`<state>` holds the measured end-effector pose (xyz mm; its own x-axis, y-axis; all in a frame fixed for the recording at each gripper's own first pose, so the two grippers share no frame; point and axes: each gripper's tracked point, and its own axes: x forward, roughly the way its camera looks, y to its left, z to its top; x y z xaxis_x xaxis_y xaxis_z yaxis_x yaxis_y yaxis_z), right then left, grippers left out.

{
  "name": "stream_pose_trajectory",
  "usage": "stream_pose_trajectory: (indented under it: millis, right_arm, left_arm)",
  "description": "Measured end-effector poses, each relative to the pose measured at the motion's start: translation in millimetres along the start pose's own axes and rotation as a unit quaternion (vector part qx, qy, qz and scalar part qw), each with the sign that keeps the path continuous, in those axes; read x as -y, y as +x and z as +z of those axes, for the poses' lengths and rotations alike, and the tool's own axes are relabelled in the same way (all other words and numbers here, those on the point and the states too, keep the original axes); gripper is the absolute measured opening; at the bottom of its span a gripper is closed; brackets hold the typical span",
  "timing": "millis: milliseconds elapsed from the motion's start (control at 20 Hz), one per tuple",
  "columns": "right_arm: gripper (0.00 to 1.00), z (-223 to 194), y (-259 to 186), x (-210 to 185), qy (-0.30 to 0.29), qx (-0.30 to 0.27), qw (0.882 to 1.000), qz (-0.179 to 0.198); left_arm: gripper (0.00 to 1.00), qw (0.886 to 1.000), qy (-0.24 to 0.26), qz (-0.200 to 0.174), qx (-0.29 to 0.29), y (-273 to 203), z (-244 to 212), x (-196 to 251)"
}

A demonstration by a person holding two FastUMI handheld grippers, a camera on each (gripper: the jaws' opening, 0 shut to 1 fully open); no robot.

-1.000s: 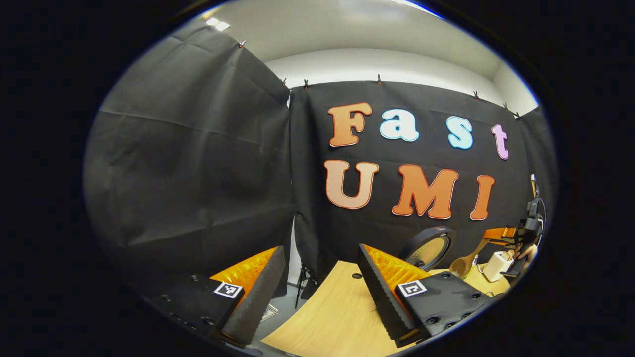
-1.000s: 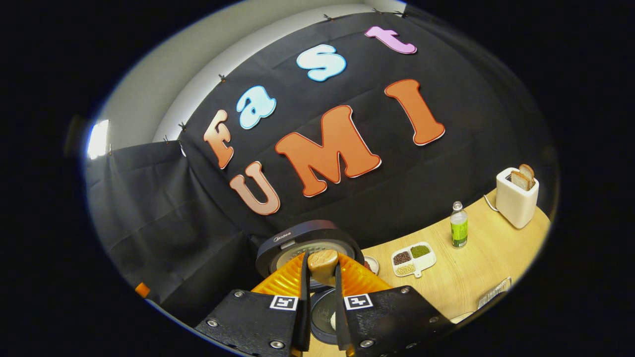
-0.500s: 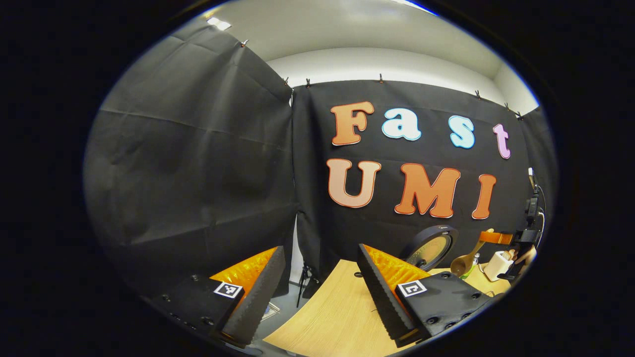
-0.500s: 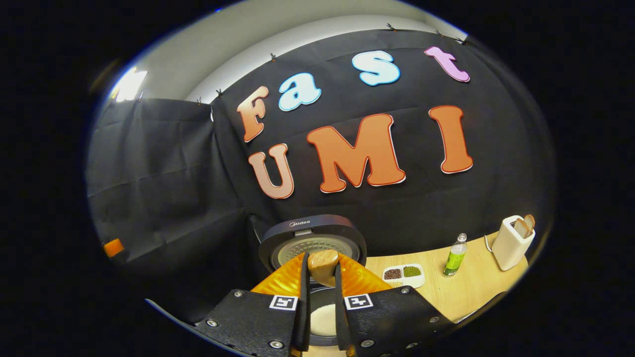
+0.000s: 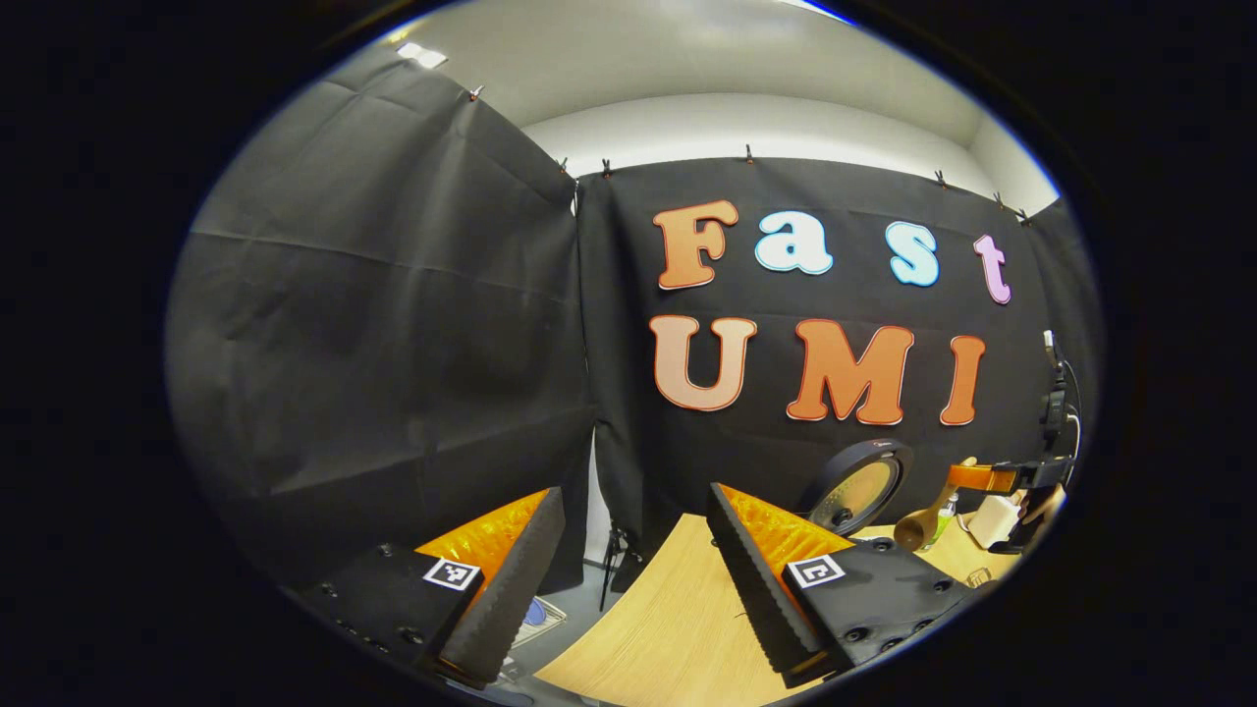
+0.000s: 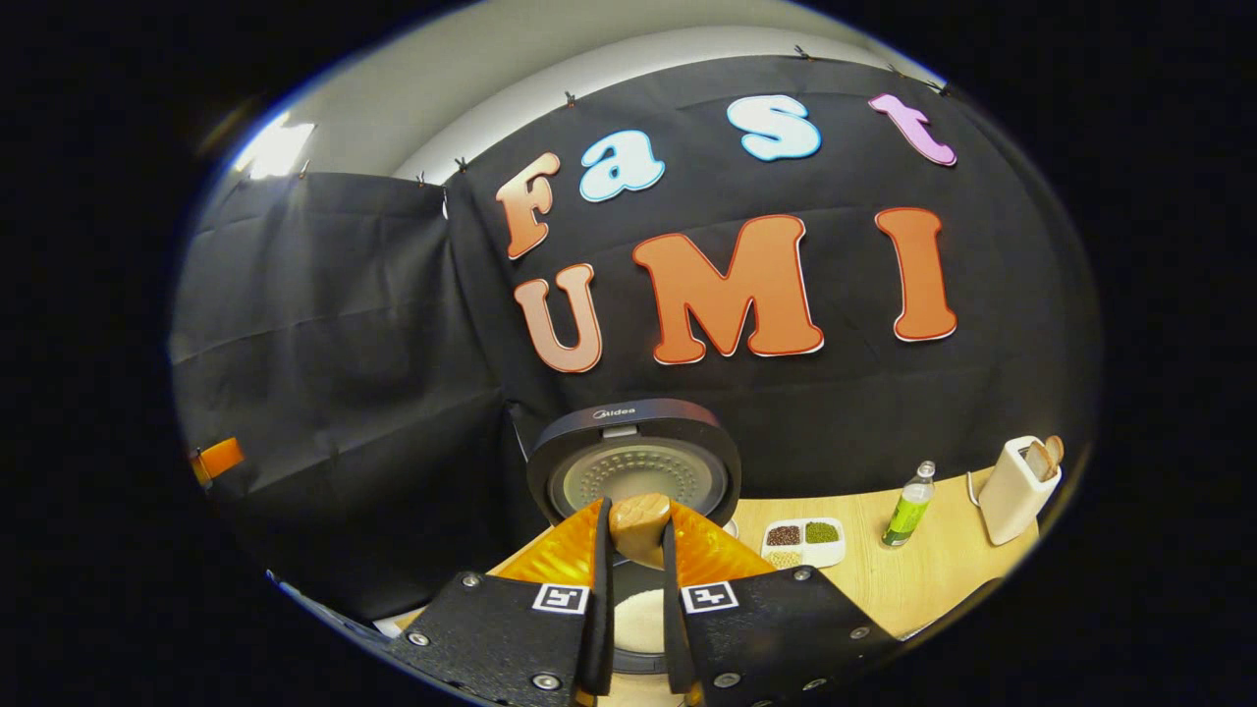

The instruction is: Close the left gripper, press the button to open the rice cooker; take a wooden spoon from the chopstick holder with the right hand, scoop a spoonful of rice and pour it into the rice cooker, then put the wooden spoon back into the chopstick holder.

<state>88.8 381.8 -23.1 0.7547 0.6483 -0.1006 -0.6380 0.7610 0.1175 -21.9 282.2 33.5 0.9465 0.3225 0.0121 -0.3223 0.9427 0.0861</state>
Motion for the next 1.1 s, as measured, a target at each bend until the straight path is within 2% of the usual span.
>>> stream_pose_trajectory:
  millis: [250, 300, 350, 400, 450, 500, 600, 750, 800, 850, 900, 1100]
  right_arm:
    - [0.2, 9, -34, 37, 0.02, 0.017, 0.999, -0.034]
    - [0.2, 10, -43, 49, 0.021, 0.019, 0.999, -0.045]
    - [0.25, 10, -53, 60, 0.022, 0.02, 0.998, -0.057]
    - [0.2, 8, -63, 73, 0.025, 0.021, 0.997, -0.07]
    - [0.2, 8, -74, 85, 0.029, 0.023, 0.996, -0.082]
    - [0.25, 8, -84, 98, 0.034, 0.025, 0.995, -0.095]
    - [0.25, 3, -105, 127, 0.044, 0.027, 0.991, -0.124]
    - [0.2, -16, -133, 168, 0.055, 0.019, 0.984, -0.168]
    - [0.2, -23, -141, 179, 0.06, 0.014, 0.982, -0.181]
    - [0.2, -32, -148, 190, 0.064, 0.01, 0.979, -0.192]
    - [0.2, -41, -154, 199, 0.068, 0.004, 0.977, -0.203]
    - [0.2, -84, -165, 229, 0.085, -0.026, 0.968, -0.233]
  left_arm:
    - [0.94, 1.0, -0.002, -0.008, -0.001, 1, 0, 8]
    - [0.94, 1.0, -0.003, -0.013, -0.001, 2, 0, 12]
    - [0.94, 1.0, -0.003, -0.017, 0.0, 2, 0, 16]
    - [0.94, 1.0, -0.002, -0.021, 0.0, 2, 0, 19]
    - [0.94, 1.0, -0.002, -0.026, 0.001, 4, 1, 24]
    - [0.94, 0.999, -0.001, -0.032, 0.001, 5, 2, 29]
    - [0.94, 0.999, -0.003, -0.043, 0.002, 7, 2, 39]
    - [0.94, 0.998, -0.005, -0.061, -0.002, 11, -1, 57]
    - [0.98, 0.998, -0.005, -0.066, -0.004, 13, -2, 63]
    - [0.98, 0.997, -0.004, -0.071, -0.005, 14, -3, 68]
    - [0.94, 0.997, -0.003, -0.075, -0.007, 15, -4, 72]
    - [0.94, 0.996, 0.005, -0.085, -0.014, 17, -8, 88]
